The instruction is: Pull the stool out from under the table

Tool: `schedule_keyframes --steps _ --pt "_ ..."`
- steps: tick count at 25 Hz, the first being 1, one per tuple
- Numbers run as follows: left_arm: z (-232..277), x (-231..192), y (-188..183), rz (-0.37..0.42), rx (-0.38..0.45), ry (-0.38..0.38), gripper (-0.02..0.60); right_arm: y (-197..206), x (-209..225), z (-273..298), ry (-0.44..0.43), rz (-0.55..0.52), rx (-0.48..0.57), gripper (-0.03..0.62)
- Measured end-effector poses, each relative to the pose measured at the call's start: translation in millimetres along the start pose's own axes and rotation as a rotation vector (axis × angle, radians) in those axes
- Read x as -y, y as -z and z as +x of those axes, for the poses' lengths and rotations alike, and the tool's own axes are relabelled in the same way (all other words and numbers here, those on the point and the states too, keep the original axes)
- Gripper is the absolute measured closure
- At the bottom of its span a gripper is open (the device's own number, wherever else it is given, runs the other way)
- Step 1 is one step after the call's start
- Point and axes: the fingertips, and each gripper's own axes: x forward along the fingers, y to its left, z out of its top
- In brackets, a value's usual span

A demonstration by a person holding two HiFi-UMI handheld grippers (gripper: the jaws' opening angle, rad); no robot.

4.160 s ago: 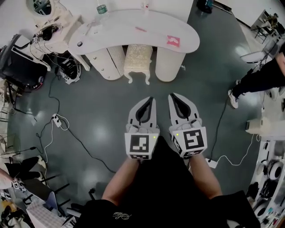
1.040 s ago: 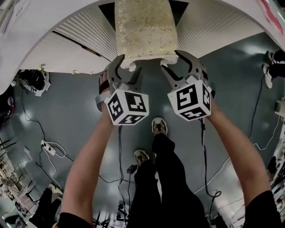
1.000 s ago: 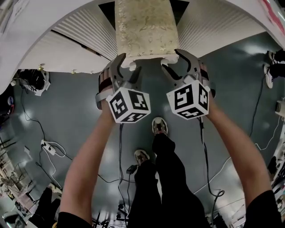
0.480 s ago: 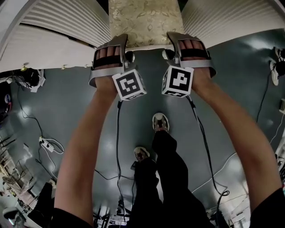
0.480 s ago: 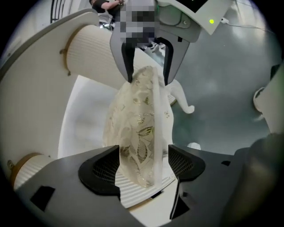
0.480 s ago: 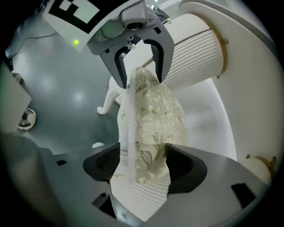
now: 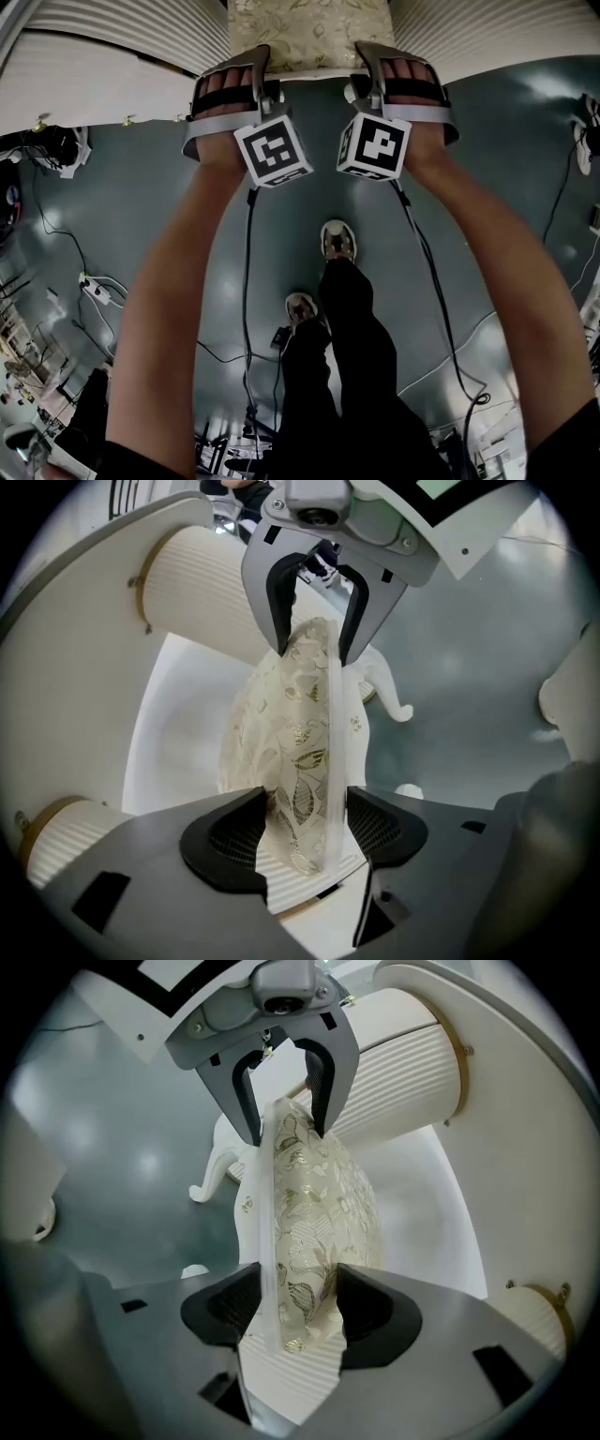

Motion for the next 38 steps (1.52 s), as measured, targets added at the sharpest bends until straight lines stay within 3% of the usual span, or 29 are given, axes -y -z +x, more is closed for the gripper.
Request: schedule_keyframes --steps 13,25,38 --pt "-40.6 29.7 -7.6 -0.060 0.060 0.003 0.330 -0.7 -27.3 -34.6 0.001 -0.021 -0.007 0.349" --pt "-93.5 68.8 1.7 -0.023 0.084 0.020 0.336 -15.7 -69.1 -90.0 -0.005 0.015 -0.040 0.352" --pt "-156.0 113.6 18.4 -0.017 0.054 0.015 0.339 -44.0 -113.7 -152.8 0.008 0.046 -0.030 0.355"
